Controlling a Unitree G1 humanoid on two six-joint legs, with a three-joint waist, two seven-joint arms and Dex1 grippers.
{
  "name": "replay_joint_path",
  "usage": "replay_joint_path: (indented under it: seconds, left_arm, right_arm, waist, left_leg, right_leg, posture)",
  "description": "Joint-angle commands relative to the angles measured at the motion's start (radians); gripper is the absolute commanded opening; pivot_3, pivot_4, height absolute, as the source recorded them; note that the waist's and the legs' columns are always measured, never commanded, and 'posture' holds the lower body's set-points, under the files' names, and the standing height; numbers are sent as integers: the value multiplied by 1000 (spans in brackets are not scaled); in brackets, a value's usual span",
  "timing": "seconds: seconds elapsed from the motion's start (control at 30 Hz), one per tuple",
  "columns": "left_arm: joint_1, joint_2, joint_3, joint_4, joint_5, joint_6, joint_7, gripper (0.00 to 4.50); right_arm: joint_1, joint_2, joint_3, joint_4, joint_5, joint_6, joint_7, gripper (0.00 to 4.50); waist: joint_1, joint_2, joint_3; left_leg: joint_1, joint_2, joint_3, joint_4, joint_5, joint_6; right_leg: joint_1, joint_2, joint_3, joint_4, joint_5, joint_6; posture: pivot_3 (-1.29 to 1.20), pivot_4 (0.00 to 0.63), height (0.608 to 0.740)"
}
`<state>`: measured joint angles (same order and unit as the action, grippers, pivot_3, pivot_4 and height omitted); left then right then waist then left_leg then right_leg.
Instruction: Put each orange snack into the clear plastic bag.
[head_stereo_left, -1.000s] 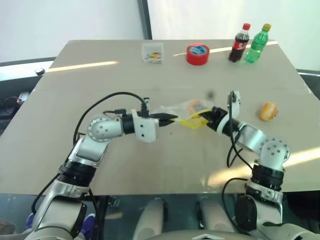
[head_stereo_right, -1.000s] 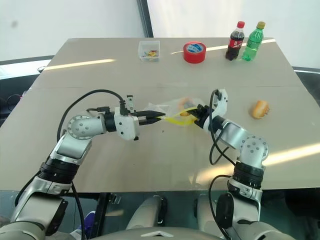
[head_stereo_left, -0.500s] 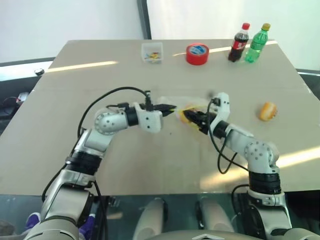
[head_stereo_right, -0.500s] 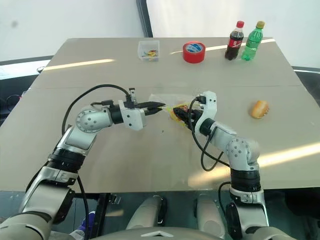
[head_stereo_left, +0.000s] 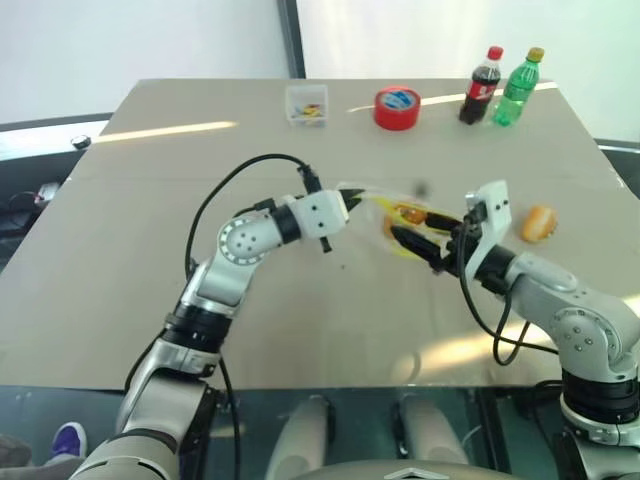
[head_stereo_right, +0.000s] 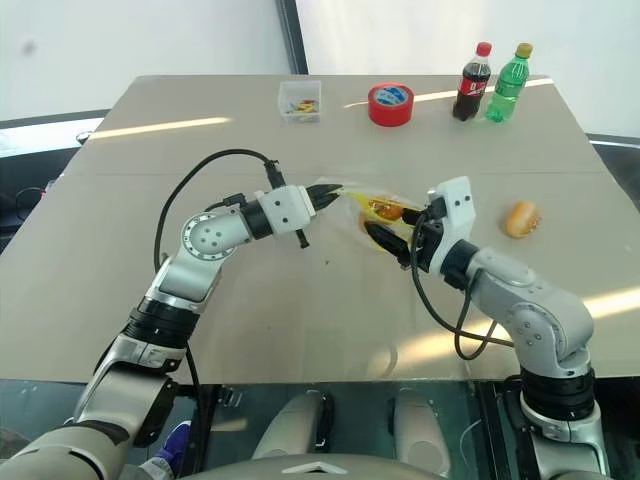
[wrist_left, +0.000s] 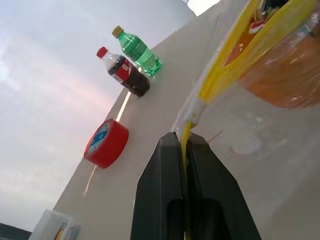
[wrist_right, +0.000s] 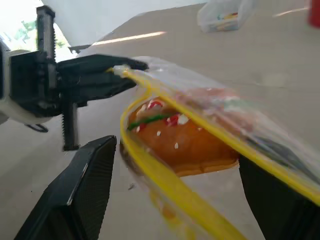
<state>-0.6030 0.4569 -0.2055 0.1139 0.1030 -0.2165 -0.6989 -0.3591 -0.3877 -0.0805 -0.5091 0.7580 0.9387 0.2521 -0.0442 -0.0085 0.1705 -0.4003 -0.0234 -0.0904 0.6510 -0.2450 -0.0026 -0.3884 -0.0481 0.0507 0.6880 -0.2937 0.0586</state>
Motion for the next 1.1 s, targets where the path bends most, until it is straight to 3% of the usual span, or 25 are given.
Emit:
replay_joint_path:
  seconds: [0.03,0.13,0.23,0.33,0.43,0.53,0.6,0.7,0.8,0.87,0.97,1.1]
  left_arm:
    - [23,10,70,-37,-42,57,33,0]
    - [34,13,62,-55,-48,58,29,0]
    - [32,41,51,-43,4,-26,47,0]
    - [-4,92,-6,-22,85,-251,39,0]
    - [-67,68,16,38,91,-294,90,0]
    - [-98,73,39,143,82,-269,102,0]
    - [-62,67,45,115,26,-232,73,0]
    - [-51,56,53,88,10,-184,75,0]
    - [-36,53,48,78,53,-119,109,0]
    - [-20,44,39,46,63,-93,117,0]
    - [-26,19,27,-27,51,-118,125,0]
    - [-70,1,15,-57,105,-110,154,0]
  right_arm:
    - [-25,9,1,27,-72,-21,-62,4473]
    - [-46,62,-12,33,-50,-8,-96,4473]
    - [-85,164,-203,38,295,43,-183,4473]
    - [-144,200,-257,115,380,86,-327,4473]
    - [-203,199,-215,208,319,104,-387,4473]
    - [-248,159,-165,242,247,80,-353,4473]
    - [-237,36,4,203,82,63,-276,4473]
    - [-227,56,-33,184,160,66,-234,4473]
    - [-199,-65,14,66,146,70,-82,4473]
    - [-184,-44,-43,39,279,83,-41,4473]
    - [-184,-112,81,75,90,34,-12,4473]
    - [-241,24,85,256,-26,-19,-134,4473]
  waist:
    - [1,0,0]
    - [2,0,0]
    - [3,-1,1]
    - [5,-1,1]
    - [11,-1,1]
    - [5,-1,1]
    - [-2,0,1]
    - [-4,-1,0]
    - [3,-1,1]
    - [3,-1,0]
    - [3,-1,0]
    - [1,-2,0]
  left_leg:
    - [0,0,0,0,0,0]
    - [0,1,0,0,0,0]
    - [-1,1,0,0,0,0]
    - [-1,1,0,0,0,0]
    - [0,1,-1,0,0,0]
    - [0,-1,0,0,0,0]
    - [-1,-2,1,-1,0,0]
    - [-6,-1,2,-1,0,0]
    - [-17,0,0,3,0,0]
    - [-17,-1,0,3,0,0]
    - [-16,-1,1,4,0,0]
    - [-14,-1,0,5,0,0]
  right_leg:
    - [0,0,0,0,0,0]
    - [0,1,0,0,0,0]
    - [0,0,0,0,0,0]
    - [0,0,0,-1,0,0]
    - [0,-1,-1,-1,0,0]
    - [0,-1,0,0,0,0]
    - [-1,0,1,0,0,0]
    - [-7,0,2,-1,0,0]
    - [-18,0,0,3,0,0]
    - [-17,-1,1,3,0,0]
    - [-16,-1,1,4,0,0]
    - [-16,0,0,7,0,0]
  posture:
    - [0,150,740]
    - [0,150,740]
    - [0,150,740]
    - [0,150,740]
    - [0,150,740]
    - [0,150,740]
    - [0,150,740]
    - [0,150,740]
    - [0,150,740]
    - [0,150,740]
    - [0,150,740]
    - [0,150,740]
